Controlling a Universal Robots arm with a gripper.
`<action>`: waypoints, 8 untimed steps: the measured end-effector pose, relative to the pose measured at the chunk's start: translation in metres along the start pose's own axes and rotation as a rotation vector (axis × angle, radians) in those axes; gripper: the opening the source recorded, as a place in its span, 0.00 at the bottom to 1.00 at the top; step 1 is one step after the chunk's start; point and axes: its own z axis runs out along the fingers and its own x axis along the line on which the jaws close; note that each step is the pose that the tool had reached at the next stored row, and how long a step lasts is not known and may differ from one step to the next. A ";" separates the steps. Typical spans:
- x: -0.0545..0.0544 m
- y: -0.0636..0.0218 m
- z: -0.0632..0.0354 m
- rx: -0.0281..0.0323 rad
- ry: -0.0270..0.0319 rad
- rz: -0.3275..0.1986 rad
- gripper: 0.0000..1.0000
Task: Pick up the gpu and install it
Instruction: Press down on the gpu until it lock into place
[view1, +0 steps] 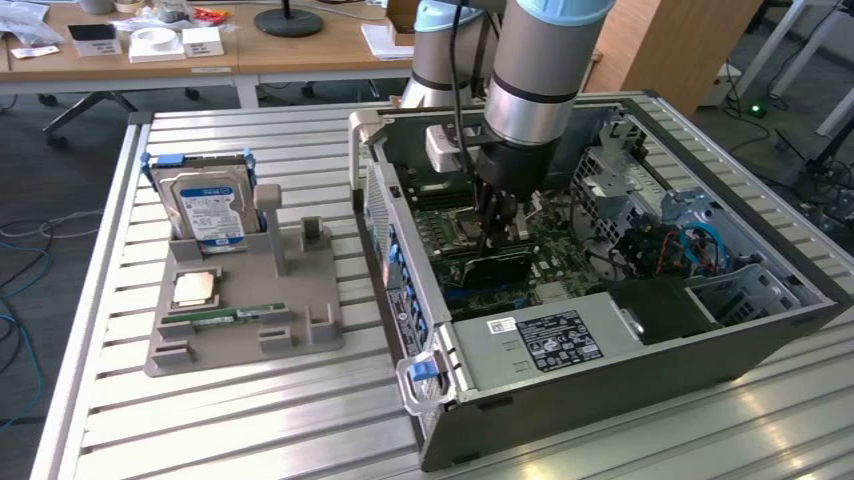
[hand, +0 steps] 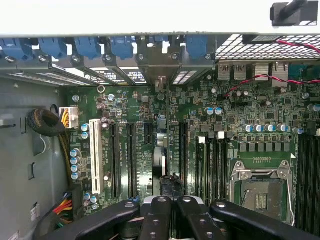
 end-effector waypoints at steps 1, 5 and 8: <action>0.000 0.0000 0.0005 0.0000 0.0002 0.000 0.11; -0.001 0.0001 0.0021 0.0000 0.0009 0.000 0.11; -0.003 0.0002 0.0028 0.0000 0.0018 0.000 0.11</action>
